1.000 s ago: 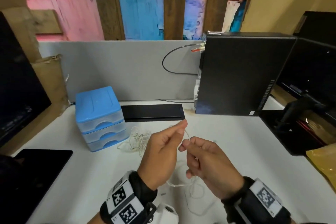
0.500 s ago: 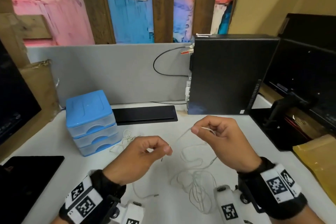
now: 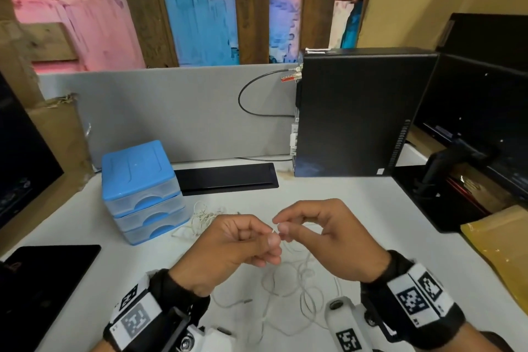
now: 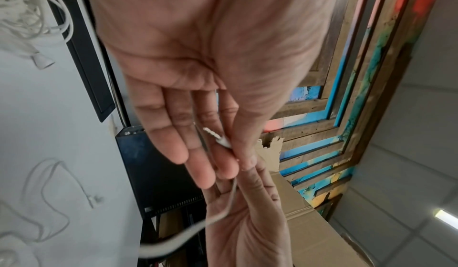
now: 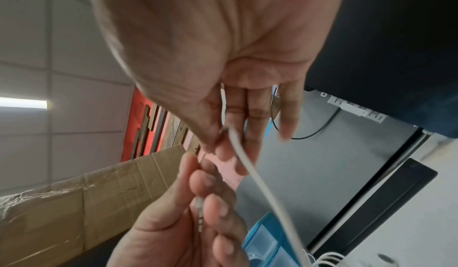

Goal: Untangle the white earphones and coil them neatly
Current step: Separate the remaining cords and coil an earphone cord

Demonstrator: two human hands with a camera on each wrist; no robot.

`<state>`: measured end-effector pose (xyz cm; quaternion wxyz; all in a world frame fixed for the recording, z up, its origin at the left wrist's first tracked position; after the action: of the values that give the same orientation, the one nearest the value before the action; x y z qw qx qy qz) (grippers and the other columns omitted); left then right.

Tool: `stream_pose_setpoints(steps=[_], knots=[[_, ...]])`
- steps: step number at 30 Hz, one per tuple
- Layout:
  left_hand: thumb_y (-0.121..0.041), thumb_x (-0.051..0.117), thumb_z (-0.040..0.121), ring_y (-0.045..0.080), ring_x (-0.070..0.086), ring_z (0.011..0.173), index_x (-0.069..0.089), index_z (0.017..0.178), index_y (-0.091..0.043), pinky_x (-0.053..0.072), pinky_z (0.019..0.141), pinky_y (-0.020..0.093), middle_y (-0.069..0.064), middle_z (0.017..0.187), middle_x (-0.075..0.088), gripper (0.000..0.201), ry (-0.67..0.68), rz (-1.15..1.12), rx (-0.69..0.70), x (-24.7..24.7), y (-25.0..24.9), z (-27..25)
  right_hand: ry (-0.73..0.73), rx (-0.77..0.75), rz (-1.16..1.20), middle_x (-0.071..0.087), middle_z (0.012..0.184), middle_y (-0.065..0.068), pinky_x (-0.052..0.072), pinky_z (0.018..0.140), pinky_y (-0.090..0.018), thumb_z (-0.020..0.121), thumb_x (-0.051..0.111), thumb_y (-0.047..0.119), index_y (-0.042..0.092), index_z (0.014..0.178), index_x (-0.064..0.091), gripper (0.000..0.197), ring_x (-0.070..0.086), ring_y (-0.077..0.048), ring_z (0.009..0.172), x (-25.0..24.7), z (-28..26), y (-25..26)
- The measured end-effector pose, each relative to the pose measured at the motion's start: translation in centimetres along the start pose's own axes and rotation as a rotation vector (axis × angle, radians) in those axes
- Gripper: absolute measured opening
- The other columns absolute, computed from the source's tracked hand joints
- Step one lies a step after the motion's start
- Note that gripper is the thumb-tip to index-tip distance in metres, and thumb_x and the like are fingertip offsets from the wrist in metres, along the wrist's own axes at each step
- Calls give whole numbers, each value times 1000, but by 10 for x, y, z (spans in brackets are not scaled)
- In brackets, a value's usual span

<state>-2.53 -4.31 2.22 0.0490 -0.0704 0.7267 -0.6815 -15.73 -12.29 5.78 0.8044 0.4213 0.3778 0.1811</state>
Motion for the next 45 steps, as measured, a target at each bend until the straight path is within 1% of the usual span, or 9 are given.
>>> stream_pose_setpoints(steps=[8,13,17,21,27,33,39,42,45], knots=[[-23,70,87,18,65,73,80,86,-16,54,66,26,8,83,71,13,36,-162,6,5,-6,-3,-186,-2,-22,76,86,12,58,74,-30,91,71,17,19,97,79,11,70,-11,78,-15,3,-14],[-18,71,83,17,70,69,81,79,-11,57,62,24,10,79,74,13,-73,-332,81,0,-20,-3,-6,-44,-176,68,75,15,54,71,-31,92,60,42,29,88,75,21,64,-9,71,24,-6,-8],[-22,67,77,23,76,84,81,84,-12,59,67,22,14,92,77,19,-226,-334,120,-11,-14,0,215,-119,-335,57,69,10,47,68,-30,97,54,38,23,78,65,27,53,-10,68,54,-17,14],[-16,67,85,23,76,90,77,94,-10,60,76,26,9,91,79,15,-355,-79,237,-17,-12,2,282,-137,-320,57,75,11,47,71,-30,101,51,34,19,86,65,25,53,-11,71,45,-20,36],[-19,63,90,18,74,85,77,95,-9,58,77,23,4,89,78,18,-277,135,313,-4,-12,-1,88,-157,-148,61,77,24,38,67,-9,100,58,16,18,99,74,16,58,-3,70,0,-13,53],[-8,57,96,25,75,94,70,105,0,61,76,24,14,100,77,18,-358,-395,80,-22,-8,3,430,-130,-314,68,82,14,50,72,-23,101,55,28,19,95,71,19,62,-7,75,27,-27,52],[-7,61,93,16,75,77,76,92,-9,58,71,26,7,82,78,16,-279,-17,240,1,-17,-9,54,-169,-98,60,71,18,39,63,-12,100,57,17,14,89,69,17,55,-3,63,-4,-15,57],[-22,60,88,26,75,81,77,94,-11,59,79,32,10,85,77,21,-133,-7,239,23,-20,-16,-202,-197,-222,66,77,10,50,64,-31,98,57,25,17,90,70,18,62,-14,71,-24,-8,34],[-25,60,82,29,75,78,78,93,-8,60,74,30,15,85,75,27,-50,-171,143,28,-24,-17,-228,-172,-225,67,80,11,52,67,-38,97,55,29,20,91,72,20,64,-15,75,-16,-8,5]])
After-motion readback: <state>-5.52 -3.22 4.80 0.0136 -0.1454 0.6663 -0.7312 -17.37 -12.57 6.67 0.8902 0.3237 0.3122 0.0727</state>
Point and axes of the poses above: each hand's wrist, its own z-axis towards the middle knuckle, its own x-axis out of the palm, y = z × x, the point moved 7 cm from there along z, towards the middle knuckle
